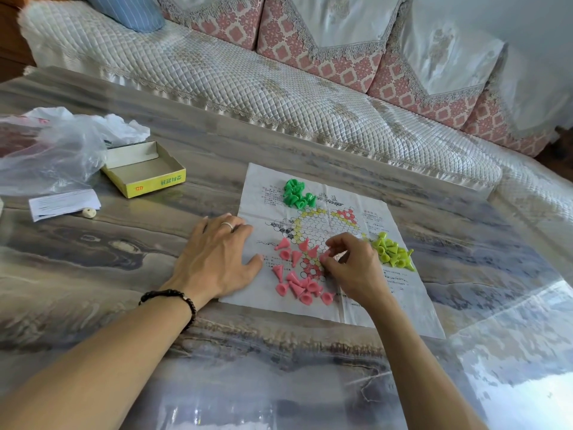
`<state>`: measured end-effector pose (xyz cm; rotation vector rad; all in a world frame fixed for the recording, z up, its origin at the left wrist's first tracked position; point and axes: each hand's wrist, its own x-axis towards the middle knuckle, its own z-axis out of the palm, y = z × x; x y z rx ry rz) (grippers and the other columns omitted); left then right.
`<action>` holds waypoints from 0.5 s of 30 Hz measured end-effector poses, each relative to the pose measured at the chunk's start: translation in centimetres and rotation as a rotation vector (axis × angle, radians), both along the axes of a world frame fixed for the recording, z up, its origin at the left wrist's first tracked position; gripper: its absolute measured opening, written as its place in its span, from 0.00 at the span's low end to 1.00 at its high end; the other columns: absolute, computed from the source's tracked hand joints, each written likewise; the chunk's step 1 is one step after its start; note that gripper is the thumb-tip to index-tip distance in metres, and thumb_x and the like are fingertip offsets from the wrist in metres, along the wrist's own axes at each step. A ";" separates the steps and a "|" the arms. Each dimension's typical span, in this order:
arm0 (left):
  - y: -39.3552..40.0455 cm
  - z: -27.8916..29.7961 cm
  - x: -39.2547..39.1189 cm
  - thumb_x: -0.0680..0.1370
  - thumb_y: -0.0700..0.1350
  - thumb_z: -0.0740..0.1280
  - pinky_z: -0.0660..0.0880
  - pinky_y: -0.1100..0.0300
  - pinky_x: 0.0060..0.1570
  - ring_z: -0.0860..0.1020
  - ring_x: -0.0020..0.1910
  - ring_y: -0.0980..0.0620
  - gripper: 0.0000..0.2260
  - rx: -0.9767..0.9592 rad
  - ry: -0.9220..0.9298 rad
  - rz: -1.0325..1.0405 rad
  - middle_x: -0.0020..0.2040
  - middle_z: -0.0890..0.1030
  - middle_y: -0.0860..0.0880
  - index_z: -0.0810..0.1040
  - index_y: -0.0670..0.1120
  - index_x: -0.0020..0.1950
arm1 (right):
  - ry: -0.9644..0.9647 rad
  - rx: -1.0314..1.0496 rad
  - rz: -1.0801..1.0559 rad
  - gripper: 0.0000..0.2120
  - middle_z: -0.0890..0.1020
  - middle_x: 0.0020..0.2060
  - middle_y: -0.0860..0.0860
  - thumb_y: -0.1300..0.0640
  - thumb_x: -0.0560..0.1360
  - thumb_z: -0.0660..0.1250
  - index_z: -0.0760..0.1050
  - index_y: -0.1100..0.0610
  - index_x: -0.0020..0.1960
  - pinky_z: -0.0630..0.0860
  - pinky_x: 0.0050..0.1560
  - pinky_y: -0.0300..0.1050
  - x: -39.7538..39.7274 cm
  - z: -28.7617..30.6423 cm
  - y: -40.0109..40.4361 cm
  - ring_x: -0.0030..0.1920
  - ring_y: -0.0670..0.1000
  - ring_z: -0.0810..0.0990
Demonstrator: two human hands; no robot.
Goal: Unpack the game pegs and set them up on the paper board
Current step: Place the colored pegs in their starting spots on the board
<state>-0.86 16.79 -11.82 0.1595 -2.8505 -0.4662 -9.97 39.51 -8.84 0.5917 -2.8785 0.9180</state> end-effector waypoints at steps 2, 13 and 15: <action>0.0 0.0 0.0 0.72 0.63 0.56 0.59 0.49 0.69 0.66 0.70 0.48 0.30 0.000 0.003 0.003 0.67 0.73 0.49 0.73 0.47 0.67 | -0.021 -0.029 -0.003 0.14 0.82 0.39 0.43 0.57 0.71 0.73 0.74 0.51 0.53 0.74 0.35 0.37 0.1 0.0 0.0 0.34 0.42 0.79; -0.1 -0.1 -0.1 0.72 0.64 0.55 0.59 0.49 0.71 0.65 0.71 0.48 0.31 -0.034 -0.020 0.001 0.69 0.72 0.49 0.72 0.48 0.68 | -0.049 -0.057 -0.015 0.16 0.81 0.42 0.43 0.60 0.71 0.70 0.74 0.53 0.57 0.71 0.34 0.30 0.4 -0.2 0.3 0.36 0.42 0.79; -0.1 -0.1 0.0 0.72 0.64 0.55 0.59 0.49 0.71 0.66 0.70 0.48 0.31 -0.031 -0.017 0.003 0.69 0.72 0.49 0.72 0.47 0.68 | -0.037 -0.066 -0.013 0.14 0.80 0.42 0.44 0.60 0.71 0.69 0.74 0.53 0.57 0.73 0.36 0.33 0.8 -0.1 0.6 0.37 0.42 0.78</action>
